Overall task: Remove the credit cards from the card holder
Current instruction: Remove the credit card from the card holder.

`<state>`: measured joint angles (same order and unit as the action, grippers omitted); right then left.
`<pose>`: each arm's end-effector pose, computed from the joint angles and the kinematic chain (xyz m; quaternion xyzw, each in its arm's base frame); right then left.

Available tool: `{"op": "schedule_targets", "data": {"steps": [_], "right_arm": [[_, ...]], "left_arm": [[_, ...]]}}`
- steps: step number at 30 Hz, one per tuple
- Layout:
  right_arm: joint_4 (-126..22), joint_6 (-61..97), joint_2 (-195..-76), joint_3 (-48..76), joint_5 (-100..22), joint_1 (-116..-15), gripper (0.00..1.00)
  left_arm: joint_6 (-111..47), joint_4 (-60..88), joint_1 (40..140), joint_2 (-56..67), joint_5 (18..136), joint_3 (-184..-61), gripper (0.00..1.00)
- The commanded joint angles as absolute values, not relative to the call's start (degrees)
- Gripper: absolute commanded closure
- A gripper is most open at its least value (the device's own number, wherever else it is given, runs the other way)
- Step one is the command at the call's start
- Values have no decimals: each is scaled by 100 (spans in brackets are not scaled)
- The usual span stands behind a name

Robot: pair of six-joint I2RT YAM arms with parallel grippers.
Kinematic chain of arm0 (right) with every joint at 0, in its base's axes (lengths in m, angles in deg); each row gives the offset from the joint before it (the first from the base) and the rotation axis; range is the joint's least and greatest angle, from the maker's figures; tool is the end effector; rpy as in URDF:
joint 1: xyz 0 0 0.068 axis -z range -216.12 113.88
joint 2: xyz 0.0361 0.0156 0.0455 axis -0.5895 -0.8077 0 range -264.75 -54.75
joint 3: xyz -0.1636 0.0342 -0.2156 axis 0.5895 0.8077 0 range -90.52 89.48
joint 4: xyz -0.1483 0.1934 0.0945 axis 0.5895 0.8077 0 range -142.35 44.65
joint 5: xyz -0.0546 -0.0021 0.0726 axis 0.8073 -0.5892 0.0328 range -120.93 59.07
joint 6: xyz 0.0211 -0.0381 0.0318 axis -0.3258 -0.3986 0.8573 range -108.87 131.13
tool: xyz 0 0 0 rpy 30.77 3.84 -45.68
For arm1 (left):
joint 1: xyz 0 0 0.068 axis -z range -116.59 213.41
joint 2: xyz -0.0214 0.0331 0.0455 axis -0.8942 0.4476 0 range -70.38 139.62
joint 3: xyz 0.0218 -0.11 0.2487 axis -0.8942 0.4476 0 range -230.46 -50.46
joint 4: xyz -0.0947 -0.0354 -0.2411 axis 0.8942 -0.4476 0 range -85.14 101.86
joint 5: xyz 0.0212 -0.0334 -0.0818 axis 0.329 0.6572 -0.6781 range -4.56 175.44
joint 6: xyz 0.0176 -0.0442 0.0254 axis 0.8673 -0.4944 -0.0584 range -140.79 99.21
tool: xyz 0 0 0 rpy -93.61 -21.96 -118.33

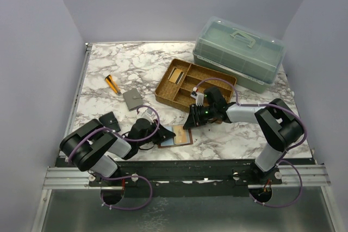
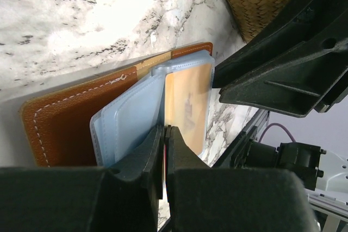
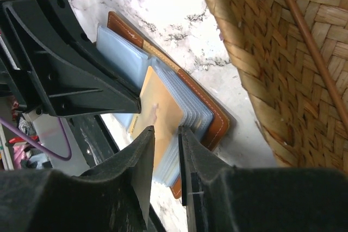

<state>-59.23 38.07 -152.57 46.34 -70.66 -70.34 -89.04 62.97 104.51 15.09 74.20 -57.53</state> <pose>0.2473 0.1955 0.1347 -0.1778 0.8679 0.4452 0.1303 0.1493 -0.1393 0.0989 -0.1499 0.8380 -0.4709 0.2312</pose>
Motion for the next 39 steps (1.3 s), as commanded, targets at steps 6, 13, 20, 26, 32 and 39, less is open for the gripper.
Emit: {"op": "schedule_targets", "data": {"steps": [6, 13, 20, 26, 32, 39], "right_arm": [[-6188, 3966, -15196, 4726, -7875, -7128, 71], [-5738, 3686, -15376, 4538, -7015, -7137, 70], [-5741, 3420, -15007, 4551, -6675, -7137, 67], [-5528, 3280, -15207, 4432, -6634, -7132, 68], [-5394, 3234, -15518, 4366, -6668, -7137, 76], [-5245, 3140, -15683, 4305, -6421, -7137, 84]], "left_arm": [[-8801, 6358, 10506, 1698, 7280, -5812, 95], [-8844, 6528, 10515, 1701, 7264, -5744, 92], [-8893, 6538, 10515, 1740, 7323, -5657, 91], [-8897, 6560, 10515, 1689, 7314, -5683, 87], [-8921, 6609, 10507, 1508, 7265, -5656, 74], [-8980, 6624, 10515, 1539, 7168, -5717, 66]]}}
